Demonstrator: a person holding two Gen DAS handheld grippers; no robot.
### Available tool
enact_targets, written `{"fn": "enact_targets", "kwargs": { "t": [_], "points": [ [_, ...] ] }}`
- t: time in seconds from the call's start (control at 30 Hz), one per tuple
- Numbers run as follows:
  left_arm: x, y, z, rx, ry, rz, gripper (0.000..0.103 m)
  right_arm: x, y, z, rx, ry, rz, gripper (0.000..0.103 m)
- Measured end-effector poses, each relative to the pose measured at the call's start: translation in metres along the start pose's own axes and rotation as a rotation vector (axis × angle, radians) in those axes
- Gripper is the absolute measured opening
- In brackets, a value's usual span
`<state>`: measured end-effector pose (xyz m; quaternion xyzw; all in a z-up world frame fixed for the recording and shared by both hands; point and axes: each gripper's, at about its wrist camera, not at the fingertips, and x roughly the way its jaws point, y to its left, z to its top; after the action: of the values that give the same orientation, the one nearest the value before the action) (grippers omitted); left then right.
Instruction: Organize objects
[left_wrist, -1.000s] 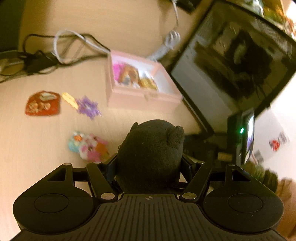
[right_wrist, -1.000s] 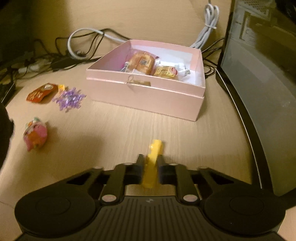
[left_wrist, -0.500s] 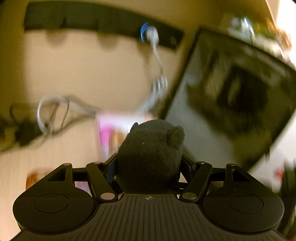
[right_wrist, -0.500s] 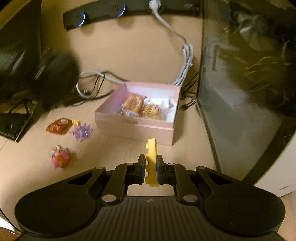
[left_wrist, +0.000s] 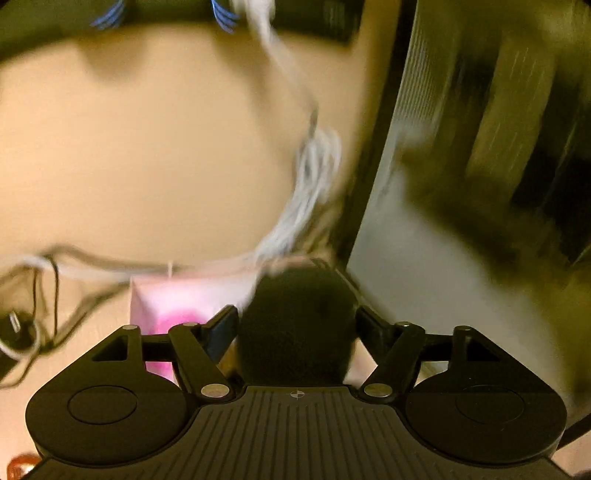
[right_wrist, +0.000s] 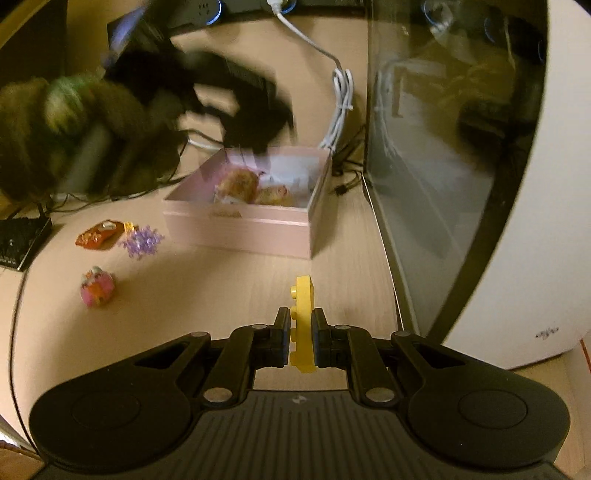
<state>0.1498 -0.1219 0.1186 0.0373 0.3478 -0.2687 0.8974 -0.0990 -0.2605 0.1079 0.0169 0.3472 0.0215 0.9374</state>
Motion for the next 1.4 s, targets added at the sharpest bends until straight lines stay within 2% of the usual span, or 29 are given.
{"fn": "enact_targets", "kwargs": {
  "t": [0.03,0.1,0.2,0.27,0.4,0.5,0.63,0.7,0.73,0.8,0.83,0.87,0.97,1.03,1.1,1.23,1.3,1.4],
  "points": [
    [0.006,0.002,-0.004,-0.019,0.006,0.003,0.073,0.001,-0.002,-0.001,0.000,0.005,0.001,0.011],
    [0.005,0.014,-0.007,-0.098,-0.048,0.009,0.073,0.003,-0.006,0.000,0.006,0.014,0.005,0.011],
    [-0.017,0.035,-0.006,-0.229,-0.148,0.027,0.073,0.007,-0.008,0.004,0.009,0.020,0.025,0.011],
    [-0.036,0.047,-0.013,-0.268,-0.179,0.031,0.073,0.011,-0.006,0.009,-0.002,0.012,0.044,0.011],
    [-0.074,0.060,-0.046,-0.258,-0.137,0.049,0.072,0.019,0.000,0.036,-0.002,-0.027,0.105,0.011],
    [-0.108,0.073,-0.082,-0.272,-0.076,0.073,0.072,0.024,0.009,0.074,-0.008,-0.093,0.129,0.011],
    [-0.137,0.081,-0.129,-0.355,-0.017,0.122,0.072,0.041,0.025,0.139,-0.023,-0.225,0.071,0.011],
    [-0.149,0.087,-0.148,-0.398,0.007,0.127,0.072,0.059,0.034,0.173,-0.043,-0.259,0.030,0.011],
    [-0.154,0.089,-0.156,-0.412,0.021,0.135,0.072,0.072,0.039,0.187,-0.053,-0.257,0.011,0.013],
    [-0.165,0.096,-0.170,-0.418,0.050,0.159,0.072,0.094,0.040,0.207,-0.021,-0.227,-0.015,0.031],
    [-0.171,0.097,-0.176,-0.413,0.059,0.171,0.072,0.098,0.038,0.211,0.012,-0.212,-0.021,0.047],
    [-0.178,0.100,-0.183,-0.410,0.062,0.177,0.072,0.098,0.035,0.211,0.039,-0.209,-0.006,0.059],
    [-0.192,0.109,-0.197,-0.406,0.062,0.178,0.072,0.090,0.031,0.190,0.074,-0.212,0.054,0.080],
    [-0.196,0.118,-0.205,-0.459,0.056,0.178,0.072,0.088,0.034,0.168,0.059,-0.164,0.036,0.080],
    [-0.193,0.124,-0.206,-0.501,0.054,0.145,0.072,0.085,0.038,0.143,0.024,-0.117,0.028,0.080],
    [-0.184,0.129,-0.196,-0.507,0.033,0.135,0.072,0.078,0.051,0.098,-0.021,-0.056,-0.001,0.087],
    [-0.177,0.134,-0.188,-0.523,0.027,0.118,0.072,0.078,0.057,0.082,-0.017,-0.015,0.017,0.088],
    [-0.164,0.140,-0.173,-0.537,0.012,0.121,0.072,0.075,0.071,0.062,-0.034,0.012,-0.005,0.090]
  ]
}}
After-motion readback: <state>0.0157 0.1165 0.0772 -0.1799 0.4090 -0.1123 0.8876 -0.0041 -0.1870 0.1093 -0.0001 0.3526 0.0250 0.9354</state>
